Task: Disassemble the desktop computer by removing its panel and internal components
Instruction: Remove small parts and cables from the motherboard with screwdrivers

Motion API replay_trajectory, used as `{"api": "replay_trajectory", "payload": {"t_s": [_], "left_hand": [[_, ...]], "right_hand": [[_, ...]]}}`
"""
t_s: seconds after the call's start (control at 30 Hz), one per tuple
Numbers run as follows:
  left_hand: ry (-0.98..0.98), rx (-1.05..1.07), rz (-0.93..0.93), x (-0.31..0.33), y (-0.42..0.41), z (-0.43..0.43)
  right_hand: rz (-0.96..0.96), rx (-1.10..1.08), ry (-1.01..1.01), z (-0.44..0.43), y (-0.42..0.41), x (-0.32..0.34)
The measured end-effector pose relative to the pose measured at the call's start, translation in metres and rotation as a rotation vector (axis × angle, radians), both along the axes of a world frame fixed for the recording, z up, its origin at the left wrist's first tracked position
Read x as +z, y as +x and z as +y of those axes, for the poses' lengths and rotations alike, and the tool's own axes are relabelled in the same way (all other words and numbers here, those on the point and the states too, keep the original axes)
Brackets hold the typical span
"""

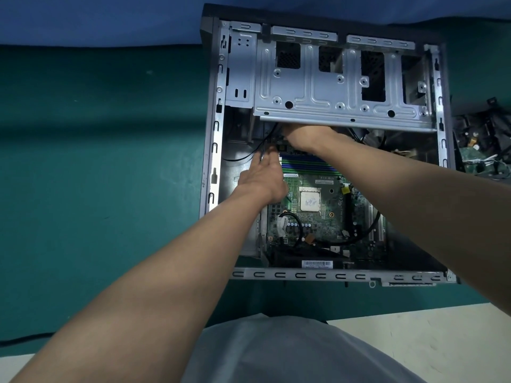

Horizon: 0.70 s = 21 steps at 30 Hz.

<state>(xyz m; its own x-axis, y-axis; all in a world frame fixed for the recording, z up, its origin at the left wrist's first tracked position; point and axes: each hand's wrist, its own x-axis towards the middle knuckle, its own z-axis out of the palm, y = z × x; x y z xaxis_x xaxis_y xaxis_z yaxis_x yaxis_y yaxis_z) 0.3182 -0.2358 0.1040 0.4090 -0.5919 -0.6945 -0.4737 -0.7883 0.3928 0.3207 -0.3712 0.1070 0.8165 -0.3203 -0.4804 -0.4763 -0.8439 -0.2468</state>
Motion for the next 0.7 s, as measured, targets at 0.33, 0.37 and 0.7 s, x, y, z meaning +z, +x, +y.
{"api": "replay_trajectory", "payload": {"t_s": [0.33, 0.37, 0.7], "left_hand": [[-0.001, -0.002, -0.006, 0.0009, -0.0003, 0.0003], [-0.002, -0.002, -0.008, 0.0011, 0.0000, 0.0002], [-0.017, 0.016, -0.002, 0.0005, -0.0006, 0.0003]], "right_hand": [[0.036, 0.005, 0.041, 0.0009, -0.0008, 0.0053], [0.018, -0.004, 0.046, 0.0011, -0.0002, 0.0061], [0.003, -0.044, 0.035, 0.0030, 0.0003, 0.0040]]}}
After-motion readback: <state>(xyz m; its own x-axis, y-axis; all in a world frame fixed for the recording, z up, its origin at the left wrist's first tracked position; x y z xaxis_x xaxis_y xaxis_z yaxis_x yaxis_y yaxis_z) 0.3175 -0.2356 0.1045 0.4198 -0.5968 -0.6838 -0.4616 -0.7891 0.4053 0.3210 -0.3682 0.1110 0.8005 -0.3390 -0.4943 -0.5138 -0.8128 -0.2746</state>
